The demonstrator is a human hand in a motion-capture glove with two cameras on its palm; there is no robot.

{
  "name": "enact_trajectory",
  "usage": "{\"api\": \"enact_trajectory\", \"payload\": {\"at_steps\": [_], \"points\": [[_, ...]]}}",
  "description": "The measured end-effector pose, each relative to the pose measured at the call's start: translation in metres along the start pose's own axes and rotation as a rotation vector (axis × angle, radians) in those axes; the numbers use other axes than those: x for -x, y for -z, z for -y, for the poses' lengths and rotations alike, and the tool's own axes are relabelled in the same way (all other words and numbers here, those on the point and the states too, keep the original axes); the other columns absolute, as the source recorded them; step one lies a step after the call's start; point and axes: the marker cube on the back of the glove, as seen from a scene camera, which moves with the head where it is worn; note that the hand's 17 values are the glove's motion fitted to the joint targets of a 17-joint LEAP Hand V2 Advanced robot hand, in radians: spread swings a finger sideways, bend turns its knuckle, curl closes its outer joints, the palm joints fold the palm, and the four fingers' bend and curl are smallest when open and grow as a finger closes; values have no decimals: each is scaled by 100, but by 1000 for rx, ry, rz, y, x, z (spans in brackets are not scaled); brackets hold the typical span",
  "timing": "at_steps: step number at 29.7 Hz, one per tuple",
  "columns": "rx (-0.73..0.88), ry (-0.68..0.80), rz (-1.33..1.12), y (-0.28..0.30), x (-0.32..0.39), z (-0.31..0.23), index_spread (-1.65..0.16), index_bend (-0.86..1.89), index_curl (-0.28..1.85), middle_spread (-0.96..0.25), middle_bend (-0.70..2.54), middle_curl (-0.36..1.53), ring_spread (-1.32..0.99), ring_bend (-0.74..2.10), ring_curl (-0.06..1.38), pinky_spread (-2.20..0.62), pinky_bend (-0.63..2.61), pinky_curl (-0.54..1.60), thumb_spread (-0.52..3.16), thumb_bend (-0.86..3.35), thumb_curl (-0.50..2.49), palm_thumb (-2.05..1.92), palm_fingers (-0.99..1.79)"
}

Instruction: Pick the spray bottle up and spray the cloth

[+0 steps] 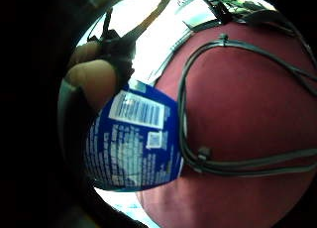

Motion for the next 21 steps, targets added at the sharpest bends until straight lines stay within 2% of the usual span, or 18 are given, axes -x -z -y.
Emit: {"api": "enact_trajectory", "payload": {"at_steps": [6,13,21], "points": [[3,70,5,-3,5,1,-31,22,25,-7,33,42,-2,41,33,20,26,32,103,8,39,87,92],[122,127,-20,-15,31,23,-29,14,28,-8,34,44,-4,44,35,20,20,32,102,1,41,84,105],[319,-19,-69,-43,69,73,-24,12,29,-6,36,45,-1,50,38,17,21,34,106,-6,37,69,116]]}}
